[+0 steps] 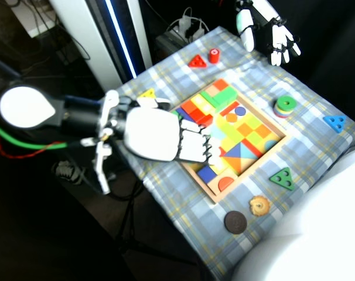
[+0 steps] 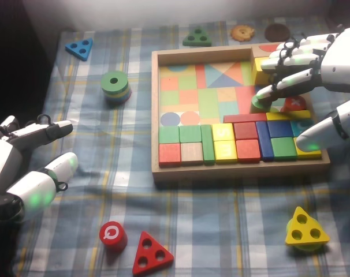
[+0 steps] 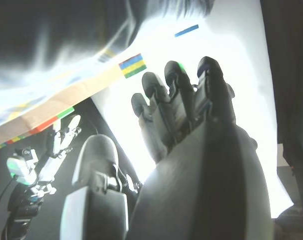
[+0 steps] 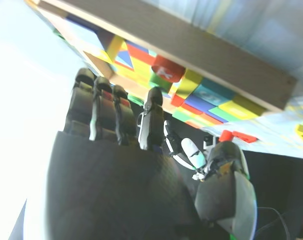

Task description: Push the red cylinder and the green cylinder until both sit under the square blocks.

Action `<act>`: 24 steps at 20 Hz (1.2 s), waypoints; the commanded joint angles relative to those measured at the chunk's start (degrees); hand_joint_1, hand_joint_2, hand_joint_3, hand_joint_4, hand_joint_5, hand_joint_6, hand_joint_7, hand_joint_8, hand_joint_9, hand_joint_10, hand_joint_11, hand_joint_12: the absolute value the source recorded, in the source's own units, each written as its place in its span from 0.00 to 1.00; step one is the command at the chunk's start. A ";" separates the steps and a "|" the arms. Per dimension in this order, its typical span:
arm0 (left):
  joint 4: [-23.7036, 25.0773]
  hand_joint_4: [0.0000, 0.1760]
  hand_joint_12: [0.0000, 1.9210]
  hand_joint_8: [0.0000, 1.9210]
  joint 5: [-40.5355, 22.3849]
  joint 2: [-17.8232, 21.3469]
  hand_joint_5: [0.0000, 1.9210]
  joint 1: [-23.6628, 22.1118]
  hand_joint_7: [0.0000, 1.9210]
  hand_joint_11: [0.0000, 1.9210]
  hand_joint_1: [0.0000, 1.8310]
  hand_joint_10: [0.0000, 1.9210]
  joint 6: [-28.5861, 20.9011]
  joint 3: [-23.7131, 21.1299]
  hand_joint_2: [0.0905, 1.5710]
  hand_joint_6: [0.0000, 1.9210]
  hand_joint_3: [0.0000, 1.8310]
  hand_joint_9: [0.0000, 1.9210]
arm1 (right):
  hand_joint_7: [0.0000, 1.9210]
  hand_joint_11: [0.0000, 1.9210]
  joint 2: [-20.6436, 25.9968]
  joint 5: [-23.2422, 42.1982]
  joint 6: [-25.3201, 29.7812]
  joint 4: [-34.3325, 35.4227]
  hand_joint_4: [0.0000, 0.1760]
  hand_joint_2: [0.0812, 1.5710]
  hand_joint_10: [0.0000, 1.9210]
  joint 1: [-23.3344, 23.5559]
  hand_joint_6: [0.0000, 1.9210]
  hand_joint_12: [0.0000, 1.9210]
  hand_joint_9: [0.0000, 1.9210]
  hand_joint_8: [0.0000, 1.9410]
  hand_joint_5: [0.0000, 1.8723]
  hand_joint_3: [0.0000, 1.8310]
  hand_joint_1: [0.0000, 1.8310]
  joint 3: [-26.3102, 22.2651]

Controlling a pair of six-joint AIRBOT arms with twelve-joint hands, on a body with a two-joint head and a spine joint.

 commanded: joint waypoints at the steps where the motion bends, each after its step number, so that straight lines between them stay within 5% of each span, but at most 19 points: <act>1: 2.12 0.54 0.03 0.00 -6.24 0.07 0.31 -0.26 0.29 0.00 0.22 0.00 -0.48 0.08 0.82 0.00 0.00 0.17 | 0.00 0.00 0.21 1.31 -0.16 1.47 0.99 0.55 0.00 0.17 0.00 0.00 0.00 0.00 0.17 0.00 0.00 -0.37; 4: 2.12 0.56 0.04 0.00 -6.23 0.09 0.31 -0.25 0.30 0.01 0.23 0.00 -0.48 0.07 0.81 0.00 0.00 0.17 | 0.00 0.00 1.05 0.87 -0.16 1.47 1.00 0.55 0.00 -0.06 0.00 0.00 0.00 0.00 0.17 0.00 0.00 -0.94; 5: 2.09 0.62 0.03 0.00 -6.24 0.08 0.31 -0.25 0.30 0.00 0.21 0.00 -0.48 0.06 0.81 0.00 0.00 0.17 | 0.00 0.00 1.39 0.80 -0.16 1.47 0.93 0.55 0.00 -0.24 0.00 0.00 0.00 0.00 0.17 0.00 0.00 -1.17; 8: 1.83 0.45 0.03 0.00 -6.27 0.02 0.32 -0.25 0.30 0.00 0.22 0.00 -0.48 0.04 0.82 0.00 0.00 0.17 | 0.00 0.00 2.35 0.32 -0.16 1.48 1.00 0.56 0.00 -0.72 0.00 0.00 0.00 0.00 0.17 0.00 0.00 -1.83; 11: 1.80 0.53 0.02 0.00 -6.27 0.04 0.30 -0.22 0.29 0.00 0.21 0.00 -0.48 0.02 0.82 0.00 0.00 0.17 | 0.00 0.00 2.72 0.23 -0.16 1.94 1.00 0.55 0.00 -0.76 0.00 0.00 0.00 0.00 0.17 0.00 0.00 -1.96; 14: 1.72 0.39 0.03 0.00 -6.26 0.05 0.32 -0.21 0.30 0.01 0.23 0.00 -0.48 0.03 0.82 0.00 0.00 0.18 | 0.00 0.00 2.86 0.28 -0.19 3.03 1.00 0.55 0.00 -0.74 0.00 0.00 0.00 0.00 0.17 0.00 0.00 -2.38; 16: 1.72 0.49 0.03 0.00 -6.26 0.05 0.31 -0.21 0.29 0.00 0.21 0.00 -0.48 0.03 0.82 0.00 0.00 0.17 | 0.00 0.00 2.86 0.56 -0.22 3.75 1.00 0.53 0.00 -0.73 0.00 0.00 0.00 0.00 0.16 0.00 0.00 -2.74; 24: 1.56 0.52 0.01 0.00 -6.24 0.04 0.30 -0.06 0.29 0.00 0.22 0.00 -0.48 -0.01 0.82 0.00 0.00 0.16 | 0.00 0.00 4.20 1.33 -2.27 6.66 1.00 0.51 0.00 -0.48 0.00 0.00 0.00 0.00 0.15 0.00 0.00 -4.58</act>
